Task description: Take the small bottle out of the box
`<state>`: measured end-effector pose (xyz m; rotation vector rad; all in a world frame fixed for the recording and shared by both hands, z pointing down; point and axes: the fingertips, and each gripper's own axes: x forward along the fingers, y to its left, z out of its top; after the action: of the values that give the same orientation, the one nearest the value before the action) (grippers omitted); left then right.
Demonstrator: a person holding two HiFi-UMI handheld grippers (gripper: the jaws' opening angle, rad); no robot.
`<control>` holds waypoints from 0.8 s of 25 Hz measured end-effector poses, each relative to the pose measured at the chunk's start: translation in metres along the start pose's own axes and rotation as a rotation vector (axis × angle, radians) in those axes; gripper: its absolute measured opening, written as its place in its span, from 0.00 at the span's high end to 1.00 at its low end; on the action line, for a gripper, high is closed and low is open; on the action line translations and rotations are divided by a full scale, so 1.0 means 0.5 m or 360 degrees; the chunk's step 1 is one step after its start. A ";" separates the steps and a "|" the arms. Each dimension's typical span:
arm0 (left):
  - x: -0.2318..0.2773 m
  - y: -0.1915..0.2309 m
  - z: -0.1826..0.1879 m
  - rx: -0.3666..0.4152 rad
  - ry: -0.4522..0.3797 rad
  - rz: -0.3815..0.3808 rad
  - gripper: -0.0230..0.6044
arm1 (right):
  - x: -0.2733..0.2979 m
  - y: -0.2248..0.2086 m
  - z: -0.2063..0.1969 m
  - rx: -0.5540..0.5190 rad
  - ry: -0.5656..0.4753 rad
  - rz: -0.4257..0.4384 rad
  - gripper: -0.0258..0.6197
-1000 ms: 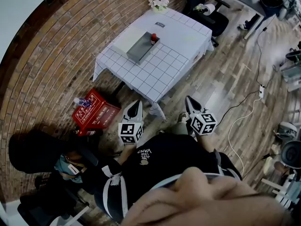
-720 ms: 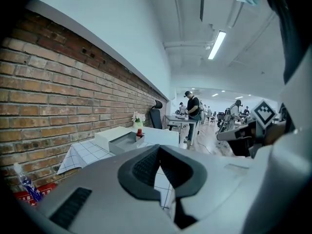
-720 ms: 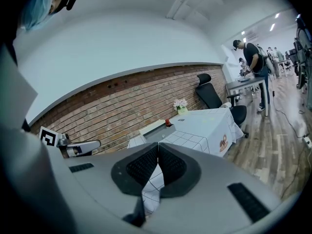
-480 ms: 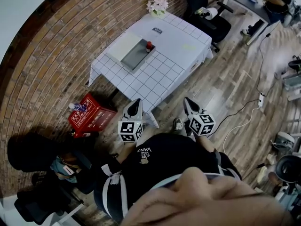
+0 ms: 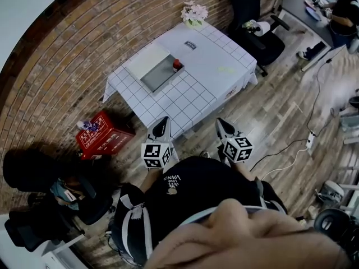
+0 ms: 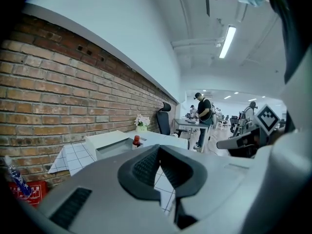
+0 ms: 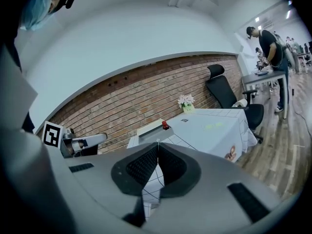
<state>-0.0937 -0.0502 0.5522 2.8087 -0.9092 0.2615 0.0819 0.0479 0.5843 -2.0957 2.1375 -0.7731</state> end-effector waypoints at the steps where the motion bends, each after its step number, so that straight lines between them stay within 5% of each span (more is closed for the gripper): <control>1: 0.009 -0.003 0.001 -0.0005 -0.0008 0.0011 0.95 | 0.004 -0.009 0.005 -0.0005 0.0009 0.0014 0.96; 11: 0.075 -0.042 0.004 -0.0134 -0.0105 0.0100 0.95 | 0.026 -0.084 0.030 -0.0065 0.0115 0.0124 0.96; 20: 0.112 -0.014 -0.005 -0.0142 -0.0030 0.0138 0.95 | 0.075 -0.102 0.038 -0.0024 0.0136 0.0161 0.96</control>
<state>-0.0452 -0.0754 0.5663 2.6989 -1.0222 0.2014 0.1332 0.0085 0.5983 -1.9774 2.2795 -0.8528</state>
